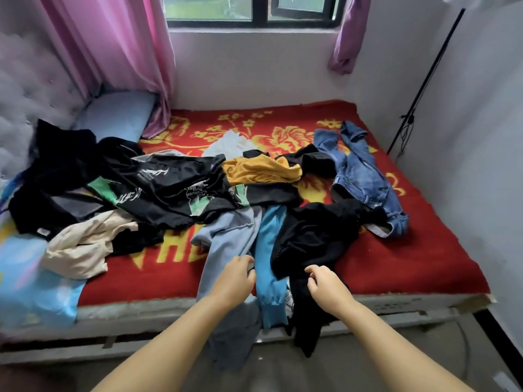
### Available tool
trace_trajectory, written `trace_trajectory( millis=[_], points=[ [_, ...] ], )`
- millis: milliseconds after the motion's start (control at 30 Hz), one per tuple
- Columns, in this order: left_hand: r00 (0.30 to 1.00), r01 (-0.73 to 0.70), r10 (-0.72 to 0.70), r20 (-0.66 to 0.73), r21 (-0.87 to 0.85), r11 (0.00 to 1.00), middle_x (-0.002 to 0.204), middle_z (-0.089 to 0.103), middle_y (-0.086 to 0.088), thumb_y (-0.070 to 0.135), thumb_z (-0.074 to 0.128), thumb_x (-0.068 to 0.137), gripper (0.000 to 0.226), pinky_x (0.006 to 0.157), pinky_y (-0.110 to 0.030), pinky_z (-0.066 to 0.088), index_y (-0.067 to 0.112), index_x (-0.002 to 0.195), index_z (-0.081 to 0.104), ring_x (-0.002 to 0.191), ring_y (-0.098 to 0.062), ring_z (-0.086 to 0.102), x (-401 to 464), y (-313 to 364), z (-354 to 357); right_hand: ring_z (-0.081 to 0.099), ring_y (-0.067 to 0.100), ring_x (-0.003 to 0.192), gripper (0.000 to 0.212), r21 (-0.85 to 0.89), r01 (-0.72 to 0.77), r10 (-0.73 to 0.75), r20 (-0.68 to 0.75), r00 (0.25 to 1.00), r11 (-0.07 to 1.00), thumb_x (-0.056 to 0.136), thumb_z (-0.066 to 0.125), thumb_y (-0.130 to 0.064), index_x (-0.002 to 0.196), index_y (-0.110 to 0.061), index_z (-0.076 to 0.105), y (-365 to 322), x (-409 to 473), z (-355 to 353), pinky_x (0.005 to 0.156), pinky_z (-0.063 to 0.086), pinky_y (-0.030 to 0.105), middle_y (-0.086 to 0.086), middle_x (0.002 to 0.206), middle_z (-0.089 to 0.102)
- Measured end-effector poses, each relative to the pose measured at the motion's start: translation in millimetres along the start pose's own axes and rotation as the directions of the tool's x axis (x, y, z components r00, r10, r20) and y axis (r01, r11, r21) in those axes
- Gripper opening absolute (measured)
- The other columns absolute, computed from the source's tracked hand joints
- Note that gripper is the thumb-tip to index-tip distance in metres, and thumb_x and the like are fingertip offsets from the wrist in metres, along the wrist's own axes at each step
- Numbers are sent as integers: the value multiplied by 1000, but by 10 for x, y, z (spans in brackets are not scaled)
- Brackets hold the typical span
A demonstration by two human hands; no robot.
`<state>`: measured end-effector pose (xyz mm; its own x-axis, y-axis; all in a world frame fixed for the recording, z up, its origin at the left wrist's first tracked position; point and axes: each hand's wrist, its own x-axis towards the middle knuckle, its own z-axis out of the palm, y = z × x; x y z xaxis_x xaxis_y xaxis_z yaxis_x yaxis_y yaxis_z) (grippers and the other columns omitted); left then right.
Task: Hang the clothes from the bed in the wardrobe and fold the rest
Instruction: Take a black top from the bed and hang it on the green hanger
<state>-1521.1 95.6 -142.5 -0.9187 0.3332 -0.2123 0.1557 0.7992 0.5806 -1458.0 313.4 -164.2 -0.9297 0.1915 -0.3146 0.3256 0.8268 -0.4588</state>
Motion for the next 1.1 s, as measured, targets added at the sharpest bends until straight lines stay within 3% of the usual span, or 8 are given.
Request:
trace_trajectory(
  millis=[300, 400, 633, 767, 833, 900, 1000, 1100],
  points=[
    [985, 69, -73, 153, 33, 997, 121, 51, -4, 27, 40, 99, 33, 77, -28, 45, 15, 128, 48, 94, -18, 57, 1311, 15, 400, 51, 20, 117, 36, 52, -57, 52, 97, 994, 997, 98, 39, -20, 132, -17, 50, 233, 1312, -147, 96, 41, 30, 5, 126, 53],
    [981, 146, -144, 131, -8, 989, 120, 51, -5, 25, 40, 97, 32, 85, -31, 46, 15, 126, 50, 98, -17, 54, 1794, 15, 524, 51, 19, 117, 36, 48, -30, 23, 157, 987, 998, 98, 38, -21, 132, -17, 50, 267, 1921, -196, 97, 41, 30, 4, 127, 52],
    [914, 369, -352, 203, -53, 928, 124, 57, -9, 21, 41, 96, 37, 81, -29, 44, 11, 131, 49, 109, -23, 57, 2785, -103, 1005, 51, 23, 121, 39, 25, 22, -28, 274, 961, 999, 97, 38, -17, 134, -12, 49, 376, 3278, -55, 102, 40, 33, 9, 131, 53],
    [920, 375, -365, 141, -53, 926, 139, 44, -8, 22, 42, 97, 43, 93, -30, 40, 9, 138, 39, 121, -23, 48, 3319, -262, 1269, 47, 28, 125, 44, 50, 0, -11, 228, 974, 999, 96, 43, -18, 139, -8, 42, 366, 4035, 191, 103, 38, 33, 15, 136, 47],
    [890, 430, -432, 150, 43, 902, 142, 37, -13, 27, 43, 97, 47, 102, -37, 37, 7, 139, 33, 130, -28, 39, 3520, -382, 1427, 43, 30, 130, 57, 224, -142, 102, 180, 978, 964, 97, 48, -25, 146, -5, 28, 320, 4346, 299, 106, 35, 35, 17, 143, 41],
    [848, 457, -478, 228, 141, 878, 153, 15, -18, 35, 43, 97, 64, 109, -40, 29, 9, 149, 15, 142, -32, 18, 3556, -505, 1661, 42, 33, 131, 72, 583, -366, 307, 203, 930, 725, 95, 54, -33, 150, -5, 16, 268, 4630, 426, 107, 38, 39, 11, 141, 40],
    [843, 393, -431, 323, 180, 902, 155, -25, -15, 42, 41, 97, 77, 117, -41, 19, 26, 151, -11, 146, -28, -13, 3452, -682, 1963, 59, 30, 109, 57, 861, -505, 466, 426, 775, 52, 87, 67, -33, 134, -9, 45, 227, 5175, 652, 92, 52, 46, 3, 128, 53],
    [873, 372, -364, 326, 38, 927, 154, -29, -8, 44, 40, 98, 75, 119, -38, 12, 27, 151, -9, 146, -23, -18, 3406, -847, 2002, 66, 29, 95, 14, 879, -471, 465, 447, 765, -70, 82, 64, -15, 96, -10, 63, 304, 5494, 907, 86, 54, 48, 13, 115, 67]
  ],
)
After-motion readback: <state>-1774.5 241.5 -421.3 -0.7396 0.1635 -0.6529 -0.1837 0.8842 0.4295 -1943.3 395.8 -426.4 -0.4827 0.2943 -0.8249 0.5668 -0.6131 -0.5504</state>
